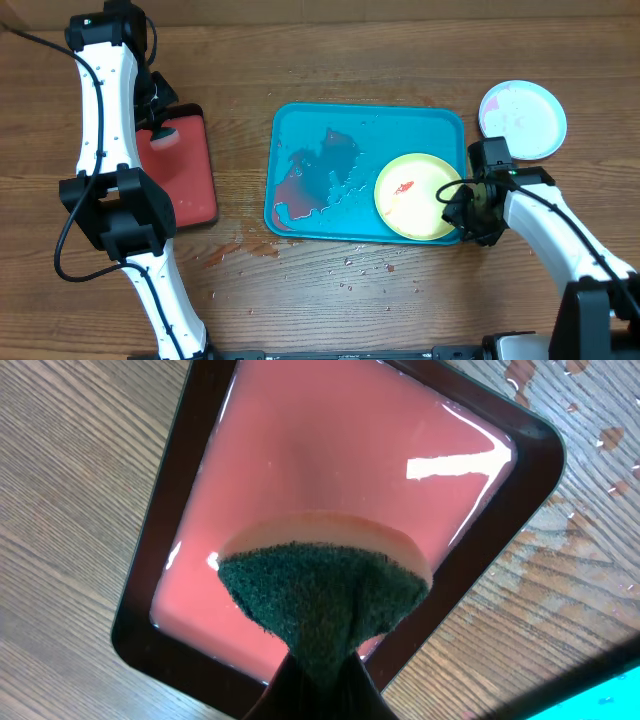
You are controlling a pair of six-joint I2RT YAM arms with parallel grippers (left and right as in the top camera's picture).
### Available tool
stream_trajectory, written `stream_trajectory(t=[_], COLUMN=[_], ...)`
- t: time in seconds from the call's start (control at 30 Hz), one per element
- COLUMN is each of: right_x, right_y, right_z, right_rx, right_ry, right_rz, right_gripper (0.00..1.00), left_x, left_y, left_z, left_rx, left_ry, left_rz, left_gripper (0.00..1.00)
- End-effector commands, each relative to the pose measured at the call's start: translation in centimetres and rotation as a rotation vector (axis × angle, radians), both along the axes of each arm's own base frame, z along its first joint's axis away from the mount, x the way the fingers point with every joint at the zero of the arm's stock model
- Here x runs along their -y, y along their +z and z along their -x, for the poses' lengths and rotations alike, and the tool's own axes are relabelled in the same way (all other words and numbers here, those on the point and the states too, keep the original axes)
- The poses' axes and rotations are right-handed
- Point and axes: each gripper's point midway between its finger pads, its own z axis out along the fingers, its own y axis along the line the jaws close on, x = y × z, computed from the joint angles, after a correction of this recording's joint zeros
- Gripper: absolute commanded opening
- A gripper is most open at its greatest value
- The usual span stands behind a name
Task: Clean dirty plates on tray and stack at the side
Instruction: 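Move the right gripper to the yellow plate's rim and grip it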
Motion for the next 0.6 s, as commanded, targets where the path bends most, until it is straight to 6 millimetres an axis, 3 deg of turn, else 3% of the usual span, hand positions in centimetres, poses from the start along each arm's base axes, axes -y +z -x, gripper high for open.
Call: stream_trajectory(t=[0.0,0.33,0.5,0.57], right_x=[-0.1,-0.8,-0.7,-0.7], right_y=[-0.8,-0.9,-2.1,-2.6], right_z=[-0.4,-0.8,-0.3,-0.3], right_rx=[-0.006,0.004,0.008,0.022], right_ry=[-0.027,-0.025,-0.025,-0.024], right_rz=[-0.003,-0.041,-0.038,-0.040], right_gripper=[0.45,0.40,0.40,0.33], left_x=[0.2,0.2,0.2,0.2], left_y=[0.8,0.8,0.8,0.8], left_z=[0.0,-0.1,-0.1,-0.1], left_rx=[0.021,0.023,0.024,0.026], left_ry=[-0.027,-0.027,-0.027,-0.027], left_rz=[0.001,0.001,0.001,0.001], left_gripper=[0.04,0.04,0.04,0.04])
